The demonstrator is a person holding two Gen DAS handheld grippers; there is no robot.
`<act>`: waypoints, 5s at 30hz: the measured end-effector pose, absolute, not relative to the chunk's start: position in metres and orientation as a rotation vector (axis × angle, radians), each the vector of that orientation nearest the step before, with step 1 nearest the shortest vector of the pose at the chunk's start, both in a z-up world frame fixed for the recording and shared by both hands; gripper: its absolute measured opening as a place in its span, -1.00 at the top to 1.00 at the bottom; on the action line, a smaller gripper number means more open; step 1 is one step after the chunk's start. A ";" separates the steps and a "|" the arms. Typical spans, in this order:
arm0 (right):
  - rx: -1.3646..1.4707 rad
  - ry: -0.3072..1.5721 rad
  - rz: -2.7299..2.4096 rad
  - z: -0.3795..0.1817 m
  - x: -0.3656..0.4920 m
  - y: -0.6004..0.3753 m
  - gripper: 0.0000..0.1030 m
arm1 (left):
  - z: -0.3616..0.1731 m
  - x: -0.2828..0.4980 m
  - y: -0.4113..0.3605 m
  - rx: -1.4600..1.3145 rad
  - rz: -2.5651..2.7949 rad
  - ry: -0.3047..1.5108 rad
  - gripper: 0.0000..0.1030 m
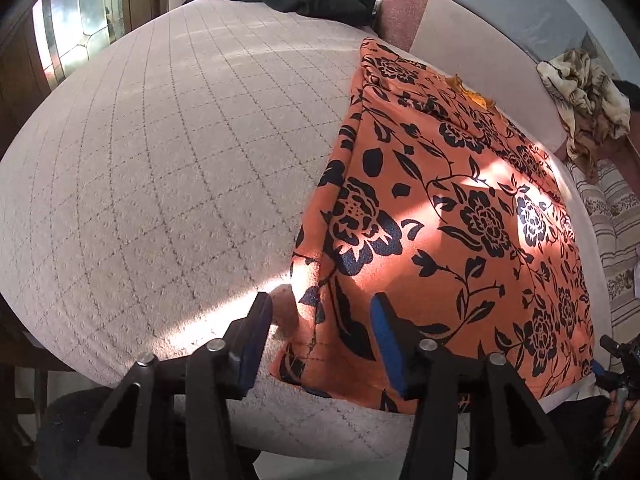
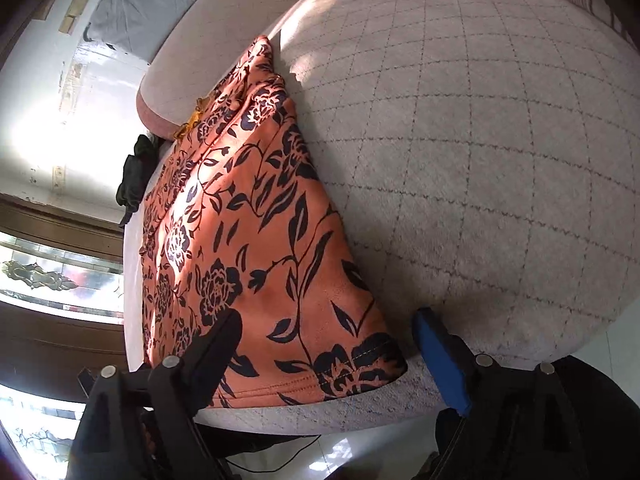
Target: Fold small clothes
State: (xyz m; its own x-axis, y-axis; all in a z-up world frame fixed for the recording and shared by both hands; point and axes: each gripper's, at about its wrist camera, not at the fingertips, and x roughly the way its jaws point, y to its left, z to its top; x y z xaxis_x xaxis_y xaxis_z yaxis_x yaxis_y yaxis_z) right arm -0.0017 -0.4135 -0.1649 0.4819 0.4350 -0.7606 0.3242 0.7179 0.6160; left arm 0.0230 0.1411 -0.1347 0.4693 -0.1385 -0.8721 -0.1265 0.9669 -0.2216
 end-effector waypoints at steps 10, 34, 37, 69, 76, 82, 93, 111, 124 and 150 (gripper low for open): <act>0.826 1.127 0.095 -0.168 0.000 -0.406 -0.38 | -0.127 0.022 0.143 -0.294 -0.028 1.062 0.48; 0.763 1.137 0.154 -0.164 0.009 -0.385 0.28 | -0.134 0.023 0.130 -0.234 -0.058 1.104 0.87; 0.824 1.140 0.164 -0.169 0.009 -0.391 0.87 | -0.118 0.018 0.136 -0.294 -0.075 1.054 0.87; 0.971 0.979 0.340 -0.118 0.108 -0.415 0.87 | -0.025 0.143 0.136 -0.311 -0.170 0.956 0.86; 1.011 0.748 0.309 -0.074 0.285 -0.448 0.80 | -0.024 0.316 0.116 -0.261 -0.083 0.859 0.51; 0.944 0.849 0.178 -0.140 0.338 -0.446 -0.75 | -0.106 0.370 0.135 -0.237 0.094 1.033 -0.29; 1.057 0.825 0.133 -0.157 0.159 -0.399 -0.75 | -0.105 0.210 0.148 -0.518 0.072 0.939 -0.48; 1.193 0.822 -0.013 -0.151 0.250 -0.387 0.72 | -0.076 0.256 0.085 -0.385 0.114 0.904 0.70; 0.971 0.905 0.125 -0.109 0.071 -0.388 0.57 | -0.106 0.064 0.100 -0.456 0.123 0.984 0.35; 0.887 1.101 0.387 -0.158 0.256 -0.416 -0.36 | -0.138 0.241 0.086 -0.120 -0.028 1.016 0.00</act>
